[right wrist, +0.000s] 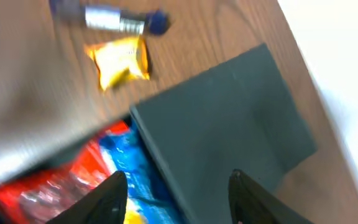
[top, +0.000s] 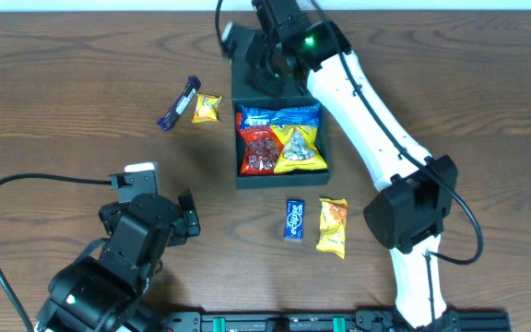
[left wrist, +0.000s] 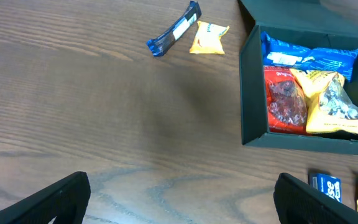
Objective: Pack container
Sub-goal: 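Lift the right gripper out of the box and swing it right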
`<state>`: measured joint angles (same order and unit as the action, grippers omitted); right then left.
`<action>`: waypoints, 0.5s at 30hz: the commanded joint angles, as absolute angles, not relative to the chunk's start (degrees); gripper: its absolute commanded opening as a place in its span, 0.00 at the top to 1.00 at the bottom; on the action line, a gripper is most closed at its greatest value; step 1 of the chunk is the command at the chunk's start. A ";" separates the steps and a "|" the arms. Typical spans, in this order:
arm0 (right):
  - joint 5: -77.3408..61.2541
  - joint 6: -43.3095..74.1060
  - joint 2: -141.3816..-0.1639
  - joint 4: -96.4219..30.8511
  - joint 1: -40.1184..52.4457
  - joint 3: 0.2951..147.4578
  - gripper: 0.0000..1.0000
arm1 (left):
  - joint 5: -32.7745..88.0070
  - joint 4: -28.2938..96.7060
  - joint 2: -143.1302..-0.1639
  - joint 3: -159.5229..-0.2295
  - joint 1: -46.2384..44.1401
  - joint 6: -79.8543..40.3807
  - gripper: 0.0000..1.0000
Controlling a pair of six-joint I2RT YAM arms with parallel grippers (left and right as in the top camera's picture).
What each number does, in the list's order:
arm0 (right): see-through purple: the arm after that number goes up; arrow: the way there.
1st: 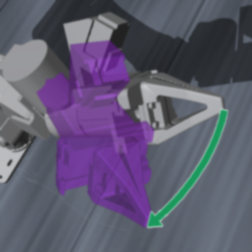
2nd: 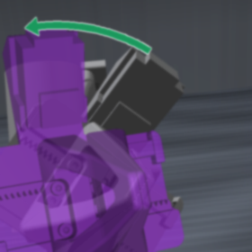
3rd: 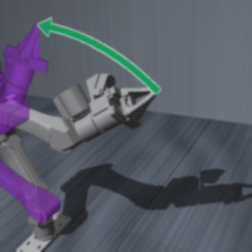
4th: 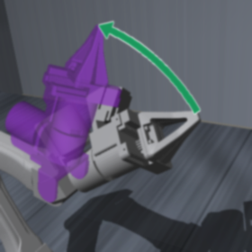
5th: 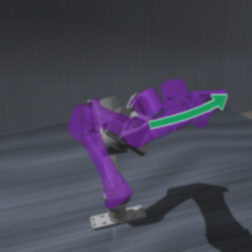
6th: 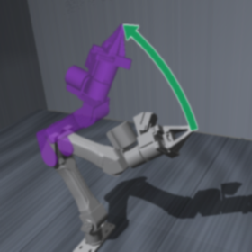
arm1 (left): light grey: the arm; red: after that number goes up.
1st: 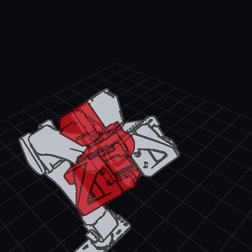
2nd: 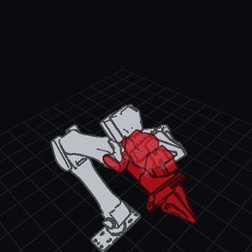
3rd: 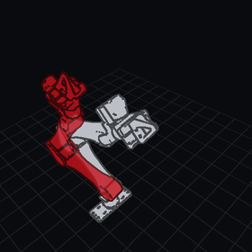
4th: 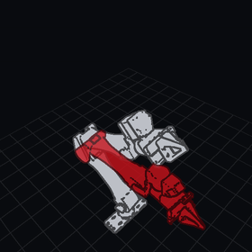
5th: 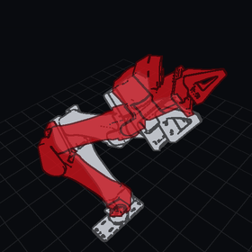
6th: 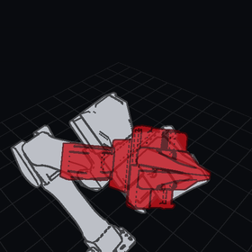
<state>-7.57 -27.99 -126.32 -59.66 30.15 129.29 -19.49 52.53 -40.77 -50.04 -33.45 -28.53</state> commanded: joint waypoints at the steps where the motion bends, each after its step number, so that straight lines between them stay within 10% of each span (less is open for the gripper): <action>1: -9.96 -5.21 -125.97 -62.13 30.98 133.01 0.51 | -19.88 52.69 -40.82 -49.98 -33.30 -28.95 0.05; 15: 0.25 19.75 -118.48 -75.13 32.29 138.23 0.46 | -19.88 52.69 -40.82 -49.98 -33.30 -28.95 0.05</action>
